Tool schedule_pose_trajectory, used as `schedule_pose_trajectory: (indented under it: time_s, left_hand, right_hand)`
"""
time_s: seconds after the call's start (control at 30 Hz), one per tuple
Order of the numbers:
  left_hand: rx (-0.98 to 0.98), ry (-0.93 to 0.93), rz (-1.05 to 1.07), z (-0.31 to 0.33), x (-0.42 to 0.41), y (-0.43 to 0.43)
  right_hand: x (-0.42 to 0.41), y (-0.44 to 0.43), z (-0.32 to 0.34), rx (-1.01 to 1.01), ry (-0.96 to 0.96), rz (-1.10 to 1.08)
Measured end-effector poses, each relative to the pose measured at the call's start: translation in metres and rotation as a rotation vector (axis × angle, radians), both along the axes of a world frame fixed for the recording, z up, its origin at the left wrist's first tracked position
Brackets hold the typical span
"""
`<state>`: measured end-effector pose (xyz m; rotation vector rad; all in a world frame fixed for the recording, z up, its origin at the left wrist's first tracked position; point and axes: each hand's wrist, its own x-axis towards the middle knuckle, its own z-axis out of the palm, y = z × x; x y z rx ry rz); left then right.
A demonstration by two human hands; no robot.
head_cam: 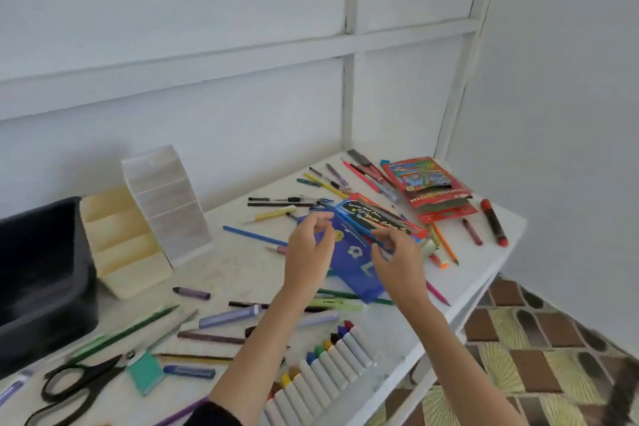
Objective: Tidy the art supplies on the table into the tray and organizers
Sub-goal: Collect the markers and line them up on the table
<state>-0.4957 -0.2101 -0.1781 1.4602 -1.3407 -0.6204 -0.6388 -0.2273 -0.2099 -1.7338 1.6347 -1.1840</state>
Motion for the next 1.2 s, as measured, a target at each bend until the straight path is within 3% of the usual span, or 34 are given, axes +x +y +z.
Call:
schedule_pose_trajectory:
  time_s: [0.17, 0.3, 0.47, 0.67, 0.93, 1.07, 1.2]
  left_hand:
    - [0.037, -0.357, -0.120, -0.010, -0.016, -0.066]
    - [0.082, -0.643, -0.335, -0.021, -0.030, -0.107]
    - [0.245, -0.843, -0.515, -0.039, -0.043, -0.128]
    - [0.077, -0.867, -0.593, -0.025, -0.044, -0.136]
    - [0.101, -1.039, -0.576, 0.029, -0.026, -0.131]
    - [0.150, -1.035, -0.422, 0.029, -0.009, -0.096]
    - [0.195, -1.155, -0.249, 0.022, 0.010, -0.055]
  right_hand:
    - [-0.048, -0.040, -0.013, -0.008, 0.227, -0.100]
    - [-0.071, -0.057, -0.020, 0.081, 0.386, 0.047]
    - [-0.085, -0.068, -0.028, 0.091, 0.464, 0.156]
    - [-0.101, -0.088, -0.017, -0.056, 0.169, 0.229]
    - [-0.108, -0.107, 0.022, 0.010, -0.071, 0.644]
    - [-0.095, -0.102, 0.026, 0.051, -0.099, 0.796]
    - [-0.068, -0.090, 0.019, -0.021, 0.031, 0.900]
